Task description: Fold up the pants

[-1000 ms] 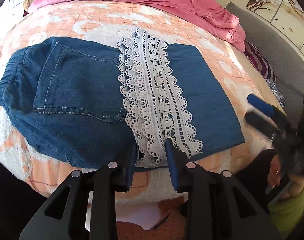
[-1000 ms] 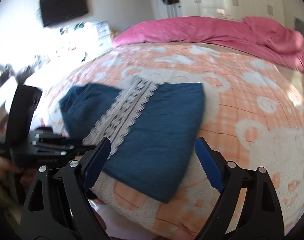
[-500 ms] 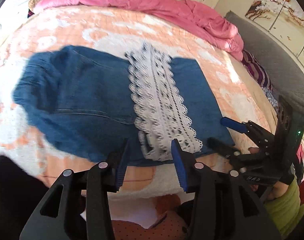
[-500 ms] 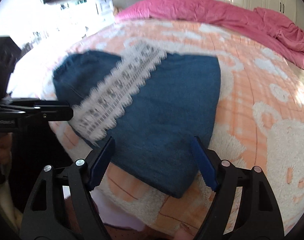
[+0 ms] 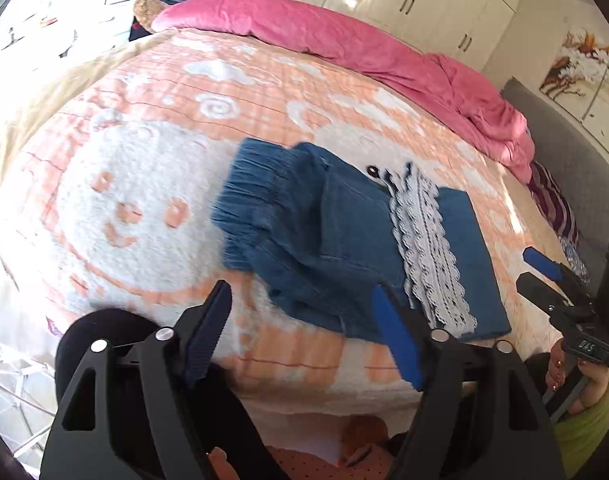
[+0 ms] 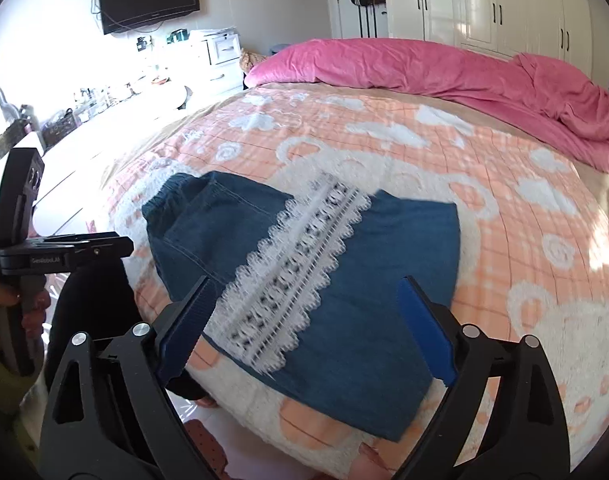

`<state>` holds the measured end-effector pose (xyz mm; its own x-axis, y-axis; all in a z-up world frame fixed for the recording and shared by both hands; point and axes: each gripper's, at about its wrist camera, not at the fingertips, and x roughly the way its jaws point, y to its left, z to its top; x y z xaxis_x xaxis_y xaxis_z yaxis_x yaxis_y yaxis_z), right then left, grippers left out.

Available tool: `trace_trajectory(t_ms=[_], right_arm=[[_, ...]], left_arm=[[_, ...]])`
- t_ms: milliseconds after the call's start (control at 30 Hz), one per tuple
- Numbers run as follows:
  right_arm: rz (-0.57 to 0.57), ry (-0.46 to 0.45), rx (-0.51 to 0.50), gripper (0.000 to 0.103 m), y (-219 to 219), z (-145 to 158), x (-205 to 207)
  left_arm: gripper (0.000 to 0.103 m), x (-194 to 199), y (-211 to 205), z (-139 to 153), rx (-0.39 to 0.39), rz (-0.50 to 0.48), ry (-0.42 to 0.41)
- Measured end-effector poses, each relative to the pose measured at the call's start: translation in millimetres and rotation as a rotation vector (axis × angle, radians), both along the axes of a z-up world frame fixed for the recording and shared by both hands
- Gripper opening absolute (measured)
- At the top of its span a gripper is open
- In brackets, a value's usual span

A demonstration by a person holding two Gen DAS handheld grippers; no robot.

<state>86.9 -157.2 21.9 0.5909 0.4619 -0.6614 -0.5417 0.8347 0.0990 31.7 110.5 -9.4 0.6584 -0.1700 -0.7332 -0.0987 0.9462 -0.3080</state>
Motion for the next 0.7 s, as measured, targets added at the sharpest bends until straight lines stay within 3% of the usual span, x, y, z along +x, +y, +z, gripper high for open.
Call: trace_trajectory(t_ms=[167,500,700], right_arm=[[0.022,-0.02,-0.01,0.092,30.7,16.0,6.3],[0.104,-0.005,-0.093,0.094,87.5,33.3,39.4],[0.182,0.081,-0.124,0.094,126.6,29.6,67.9]], left_arm=[[0.081,-1.0,13.3,0.7,-0.024,0.018,-0.01],[0.083,2.4,24.1,-7.1,-0.064,0.028,-0.03],[0.083,6.4,28.2,-14.5,-0.124,0.034,-0.032]])
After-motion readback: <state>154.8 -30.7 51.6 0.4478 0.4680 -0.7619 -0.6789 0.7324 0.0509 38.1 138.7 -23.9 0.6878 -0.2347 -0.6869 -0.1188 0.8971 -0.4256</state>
